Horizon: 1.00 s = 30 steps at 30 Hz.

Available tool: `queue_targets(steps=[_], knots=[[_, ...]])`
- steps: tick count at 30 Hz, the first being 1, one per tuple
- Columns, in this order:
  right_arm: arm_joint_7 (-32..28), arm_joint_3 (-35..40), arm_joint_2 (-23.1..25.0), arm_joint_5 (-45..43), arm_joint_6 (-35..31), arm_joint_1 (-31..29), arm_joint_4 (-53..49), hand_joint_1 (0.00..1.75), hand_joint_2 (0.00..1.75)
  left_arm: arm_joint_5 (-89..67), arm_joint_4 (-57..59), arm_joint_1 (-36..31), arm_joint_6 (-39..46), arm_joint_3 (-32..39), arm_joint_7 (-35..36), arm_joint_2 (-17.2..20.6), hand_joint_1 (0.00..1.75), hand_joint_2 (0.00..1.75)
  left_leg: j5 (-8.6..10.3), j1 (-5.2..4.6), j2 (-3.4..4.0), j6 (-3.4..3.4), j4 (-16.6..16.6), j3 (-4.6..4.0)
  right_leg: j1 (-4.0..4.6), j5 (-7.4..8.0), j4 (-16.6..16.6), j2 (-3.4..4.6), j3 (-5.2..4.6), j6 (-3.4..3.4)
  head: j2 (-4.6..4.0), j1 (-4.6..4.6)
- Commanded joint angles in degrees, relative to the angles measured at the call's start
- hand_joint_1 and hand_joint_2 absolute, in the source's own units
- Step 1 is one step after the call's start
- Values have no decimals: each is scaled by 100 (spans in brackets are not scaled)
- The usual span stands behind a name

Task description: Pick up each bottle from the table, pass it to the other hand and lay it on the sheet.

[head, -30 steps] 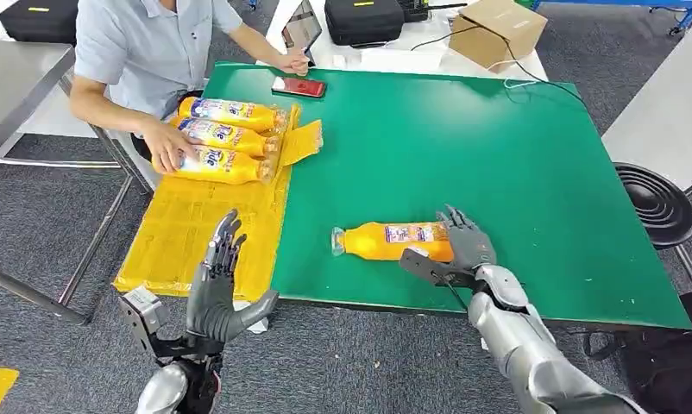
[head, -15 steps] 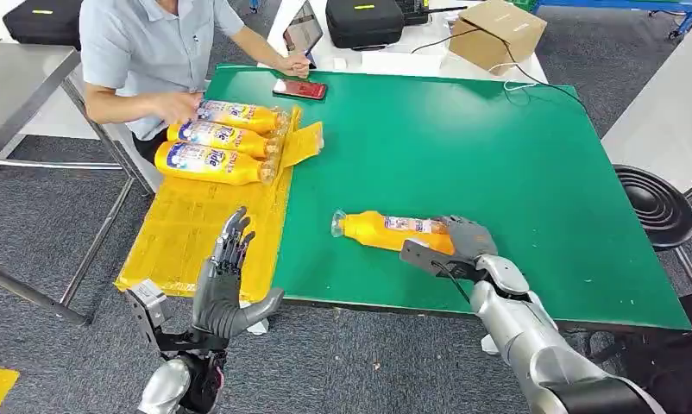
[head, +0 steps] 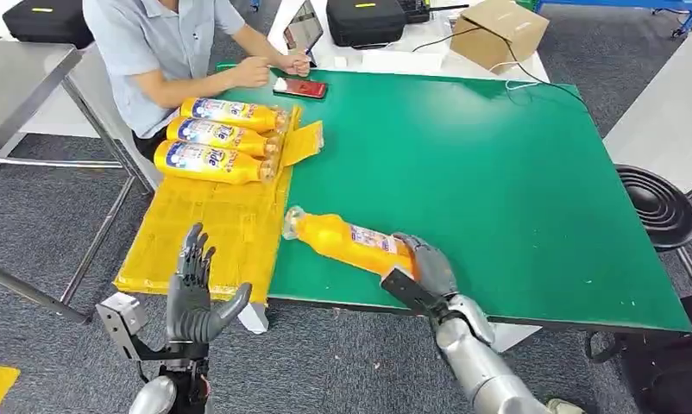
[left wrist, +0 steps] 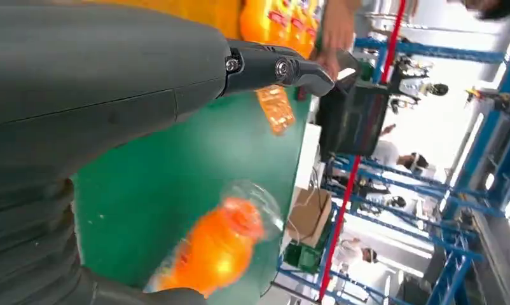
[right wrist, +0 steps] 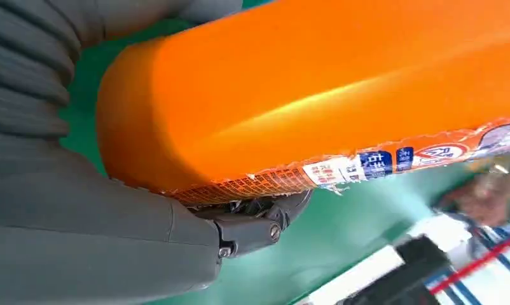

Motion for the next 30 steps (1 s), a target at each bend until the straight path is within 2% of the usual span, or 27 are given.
queue_targets(steps=[1,4,7,24,27,30], knots=[[177,327,452,-1086,161,916,-2421,175,175,62,246,245,-877,1053,133,-129,0,175,-16,2,33,-6,-1,21,4,-7,-1,24,13,-13,0,0],[302,572,428,-1293,311,1114,-3019,175,175,34,223,268,-1007,1009,173,-247,0,175,-3,-2,2,-2,1,-9,-2,-3,0,-2,-12,-5,0,0],[349,673,429,-1341,365,1176,-3173,175,175,45,286,227,-1021,953,176,-302,0,175,-3,-4,-2,-1,-1,-15,-4,-3,-2,-6,-15,-5,0,0],[305,840,412,-1452,459,1211,-3225,175,175,48,369,199,-1090,887,220,-326,0,175,-4,-8,0,-2,-5,-4,-5,-4,-7,-6,-5,-6,0,0],[311,1016,449,-1613,505,1341,-3441,175,175,-130,484,149,-888,721,236,-351,0,175,-5,-9,-2,-2,-4,-4,-5,-5,-6,-8,-4,-7,0,0],[295,1094,281,-1996,589,1374,-3646,175,175,-165,836,-155,-614,480,197,-364,0,175,-3,-10,-10,-2,-5,-4,-6,-7,-6,-17,-3,-6,0,0]])
